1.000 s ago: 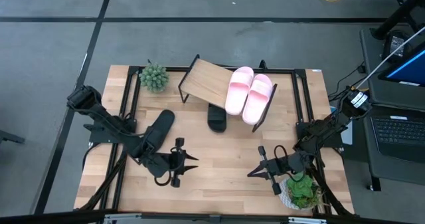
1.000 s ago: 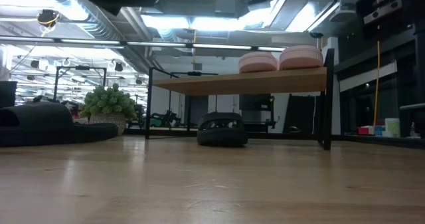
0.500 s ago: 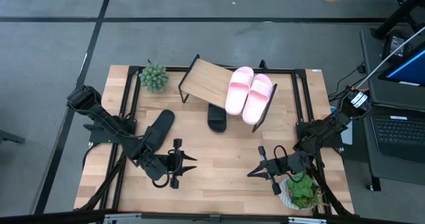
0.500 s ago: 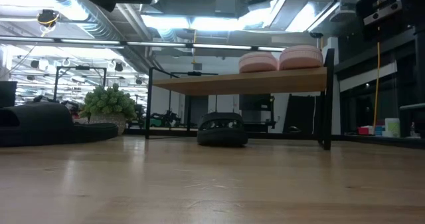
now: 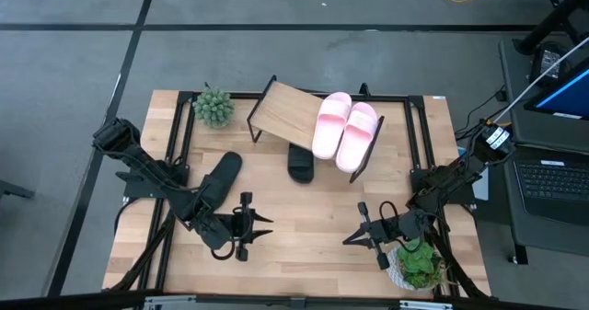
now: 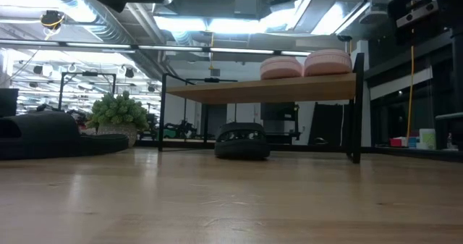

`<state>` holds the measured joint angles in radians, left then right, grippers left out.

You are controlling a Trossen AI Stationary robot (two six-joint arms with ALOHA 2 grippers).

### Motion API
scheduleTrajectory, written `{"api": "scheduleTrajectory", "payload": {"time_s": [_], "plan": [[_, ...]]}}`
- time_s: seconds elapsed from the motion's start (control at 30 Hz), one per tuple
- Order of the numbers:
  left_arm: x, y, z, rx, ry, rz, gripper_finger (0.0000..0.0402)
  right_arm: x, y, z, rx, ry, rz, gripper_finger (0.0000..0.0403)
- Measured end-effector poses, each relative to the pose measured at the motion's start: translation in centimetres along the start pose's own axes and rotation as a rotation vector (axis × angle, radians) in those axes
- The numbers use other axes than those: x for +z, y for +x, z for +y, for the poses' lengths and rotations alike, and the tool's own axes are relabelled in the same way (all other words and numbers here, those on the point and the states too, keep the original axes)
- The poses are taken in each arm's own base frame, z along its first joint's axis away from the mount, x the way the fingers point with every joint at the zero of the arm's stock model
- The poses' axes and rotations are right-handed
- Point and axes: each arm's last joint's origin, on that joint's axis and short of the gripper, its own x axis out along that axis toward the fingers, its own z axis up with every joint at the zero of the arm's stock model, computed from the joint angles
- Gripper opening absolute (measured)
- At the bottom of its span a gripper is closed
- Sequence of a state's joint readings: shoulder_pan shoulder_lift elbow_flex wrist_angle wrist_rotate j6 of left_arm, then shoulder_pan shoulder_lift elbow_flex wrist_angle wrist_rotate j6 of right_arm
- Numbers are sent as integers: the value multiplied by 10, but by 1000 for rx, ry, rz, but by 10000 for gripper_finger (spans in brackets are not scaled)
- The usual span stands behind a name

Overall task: Pick and place slides into the shelf
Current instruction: Put the left black slides on the shelf

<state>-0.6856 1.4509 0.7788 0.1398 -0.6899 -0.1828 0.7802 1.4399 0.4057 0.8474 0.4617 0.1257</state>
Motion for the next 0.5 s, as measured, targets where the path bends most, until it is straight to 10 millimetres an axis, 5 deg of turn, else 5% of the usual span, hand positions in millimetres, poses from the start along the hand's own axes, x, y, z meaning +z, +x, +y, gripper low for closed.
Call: {"api": "scheduleTrajectory", "payload": {"time_s": [0.23, 0.5], "plan": [[-8, -11, -12, -60, 79, 98, 105, 0, 0, 0, 0, -2, 0, 12], [11, -44, -9, 22, -58, 462, 105, 0, 0, 0, 0, 2, 0, 12]]}}
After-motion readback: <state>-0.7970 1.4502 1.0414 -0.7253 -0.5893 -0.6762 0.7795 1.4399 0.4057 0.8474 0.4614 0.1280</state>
